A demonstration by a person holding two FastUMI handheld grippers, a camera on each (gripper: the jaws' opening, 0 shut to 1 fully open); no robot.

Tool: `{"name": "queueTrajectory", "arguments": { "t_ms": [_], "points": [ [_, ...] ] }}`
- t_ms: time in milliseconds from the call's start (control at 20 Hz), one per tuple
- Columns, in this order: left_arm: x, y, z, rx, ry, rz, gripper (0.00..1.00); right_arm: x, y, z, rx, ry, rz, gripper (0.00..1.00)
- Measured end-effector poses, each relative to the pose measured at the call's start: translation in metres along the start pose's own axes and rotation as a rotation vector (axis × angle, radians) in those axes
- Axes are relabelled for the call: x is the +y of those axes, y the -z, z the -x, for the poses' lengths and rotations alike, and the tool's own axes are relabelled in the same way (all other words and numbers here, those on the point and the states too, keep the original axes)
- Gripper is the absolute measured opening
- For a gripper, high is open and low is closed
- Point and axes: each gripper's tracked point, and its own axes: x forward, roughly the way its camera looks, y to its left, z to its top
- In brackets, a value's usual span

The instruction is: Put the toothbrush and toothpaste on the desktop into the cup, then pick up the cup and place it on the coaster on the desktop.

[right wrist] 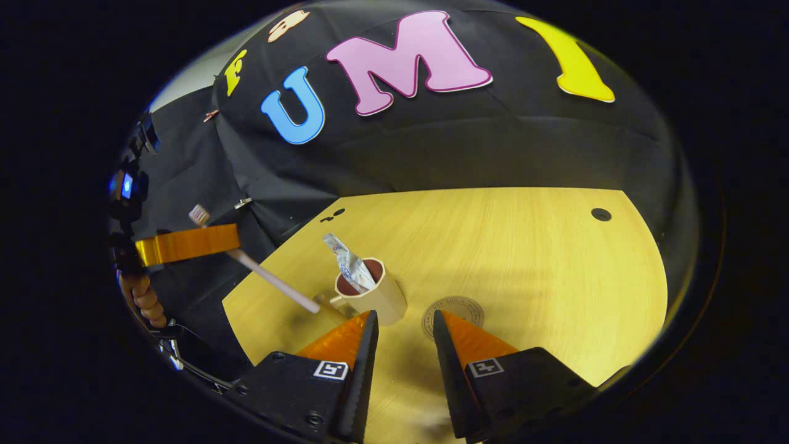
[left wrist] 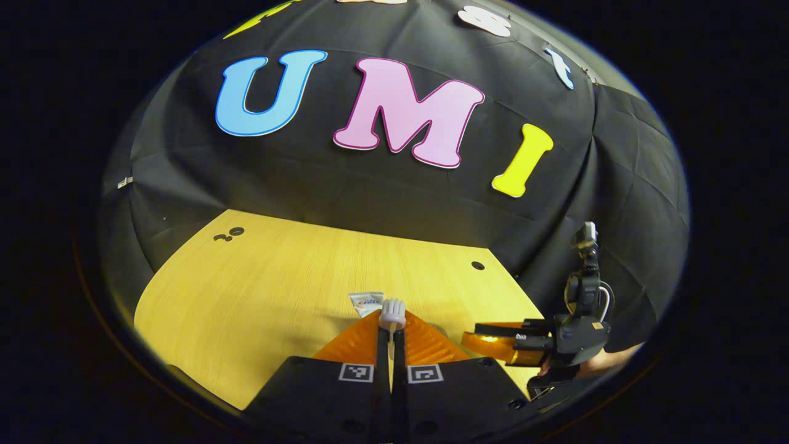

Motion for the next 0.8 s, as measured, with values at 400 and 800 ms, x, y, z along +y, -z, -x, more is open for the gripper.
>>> {"name": "queueTrajectory", "arguments": {
  "t_ms": [400,800],
  "points": [
    [-0.005,-0.029,-0.033,-0.044,0.009,-0.008,0.06,-0.023,0.028,0.036,0.030,0.048,-0.059,0.55],
    [0.000,-0.035,-0.064,-0.068,-0.005,-0.027,0.06,-0.042,0.028,0.047,0.011,0.094,-0.106,0.55]
  ]
}}
